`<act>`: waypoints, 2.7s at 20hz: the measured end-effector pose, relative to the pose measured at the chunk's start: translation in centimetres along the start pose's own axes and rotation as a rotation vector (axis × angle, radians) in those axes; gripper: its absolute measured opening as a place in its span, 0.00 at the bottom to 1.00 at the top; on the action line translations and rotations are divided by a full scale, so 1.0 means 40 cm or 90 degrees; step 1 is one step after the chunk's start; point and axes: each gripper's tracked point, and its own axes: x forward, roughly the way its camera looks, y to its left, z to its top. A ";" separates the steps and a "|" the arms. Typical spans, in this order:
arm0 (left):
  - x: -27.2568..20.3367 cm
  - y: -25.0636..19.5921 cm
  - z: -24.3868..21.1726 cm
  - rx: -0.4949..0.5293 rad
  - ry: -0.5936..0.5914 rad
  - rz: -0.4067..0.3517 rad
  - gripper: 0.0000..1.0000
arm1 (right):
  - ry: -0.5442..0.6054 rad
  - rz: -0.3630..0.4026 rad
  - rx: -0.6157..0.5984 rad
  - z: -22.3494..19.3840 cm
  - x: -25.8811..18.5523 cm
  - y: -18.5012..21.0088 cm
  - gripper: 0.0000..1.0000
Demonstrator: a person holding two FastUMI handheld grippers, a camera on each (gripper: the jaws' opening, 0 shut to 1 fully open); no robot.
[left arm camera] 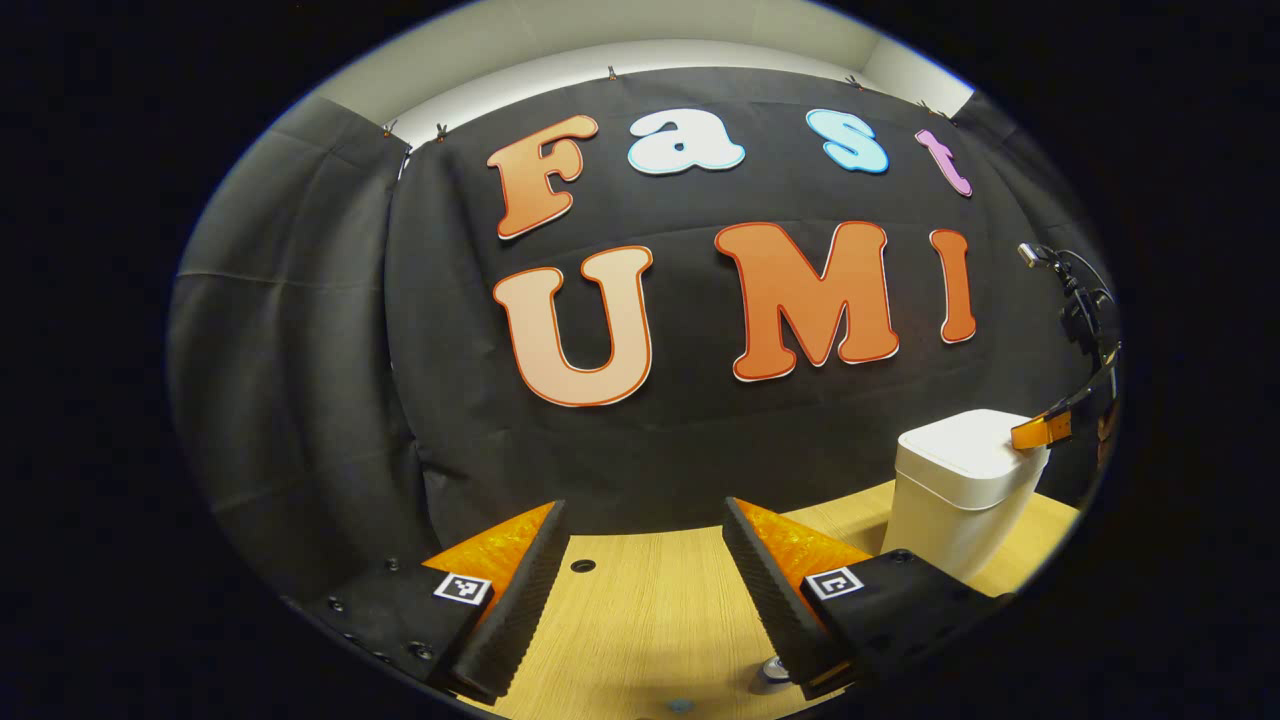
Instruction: Press the lid of the desktop garbage bin to open it, pick up the crumpled paper on the desktop and throw it into the bin, then pick up the pop can on the desktop and drop it into the bin, and finally close the garbage bin lid.
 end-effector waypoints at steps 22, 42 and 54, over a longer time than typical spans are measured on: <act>0.003 0.014 -0.053 -0.007 0.020 -0.051 0.98 | -0.211 -0.047 -0.099 0.263 -0.184 0.041 0.01; -0.012 0.112 -0.202 0.024 0.118 -0.042 0.98 | -0.064 0.158 -0.105 -0.107 -0.152 0.392 0.91; -0.019 0.135 -0.297 0.046 0.188 -0.055 0.98 | 0.102 0.309 -0.201 -0.403 -0.114 0.623 0.98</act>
